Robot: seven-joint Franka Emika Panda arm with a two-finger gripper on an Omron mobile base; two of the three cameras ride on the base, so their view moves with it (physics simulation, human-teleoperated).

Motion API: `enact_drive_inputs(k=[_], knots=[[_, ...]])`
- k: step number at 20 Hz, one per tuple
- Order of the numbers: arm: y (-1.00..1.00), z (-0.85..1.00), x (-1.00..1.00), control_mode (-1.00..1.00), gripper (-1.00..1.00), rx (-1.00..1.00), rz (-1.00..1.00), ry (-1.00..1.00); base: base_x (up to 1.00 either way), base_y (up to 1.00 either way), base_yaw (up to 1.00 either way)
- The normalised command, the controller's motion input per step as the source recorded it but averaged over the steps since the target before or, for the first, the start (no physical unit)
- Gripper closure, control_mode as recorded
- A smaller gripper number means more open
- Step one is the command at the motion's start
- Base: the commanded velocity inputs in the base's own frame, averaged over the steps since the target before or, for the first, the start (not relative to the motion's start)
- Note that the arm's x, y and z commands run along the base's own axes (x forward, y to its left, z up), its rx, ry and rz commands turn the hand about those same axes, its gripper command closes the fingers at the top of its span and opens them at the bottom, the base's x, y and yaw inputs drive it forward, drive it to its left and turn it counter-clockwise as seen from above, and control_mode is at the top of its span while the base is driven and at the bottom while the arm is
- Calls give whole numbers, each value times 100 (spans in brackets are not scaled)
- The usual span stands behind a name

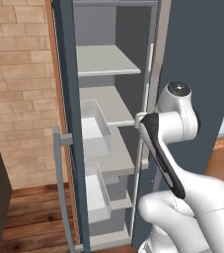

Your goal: Take the potato and lime out of the freezer and place them in the tupperware container on the counter. Then put the tupperware containing the vegetables back in the freezer.

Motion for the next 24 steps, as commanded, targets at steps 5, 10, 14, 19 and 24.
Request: enact_drive_inputs(k=[5, 10, 14, 19, 24], knots=[[0, 0, 0, 100, 100, 0, 0, 0, -46, -77, -7], [0, 0, 0, 100, 100, 0, 0, 0, 30, -100, -4], [0, 0, 0, 100, 100, 0, 0, 0, 55, -100, 0], [0, 0, 0, 100, 100, 0, 0, 0, 60, -100, 0], [0, 0, 0, 100, 100, 0, 0, 0, 53, -100, 0]])
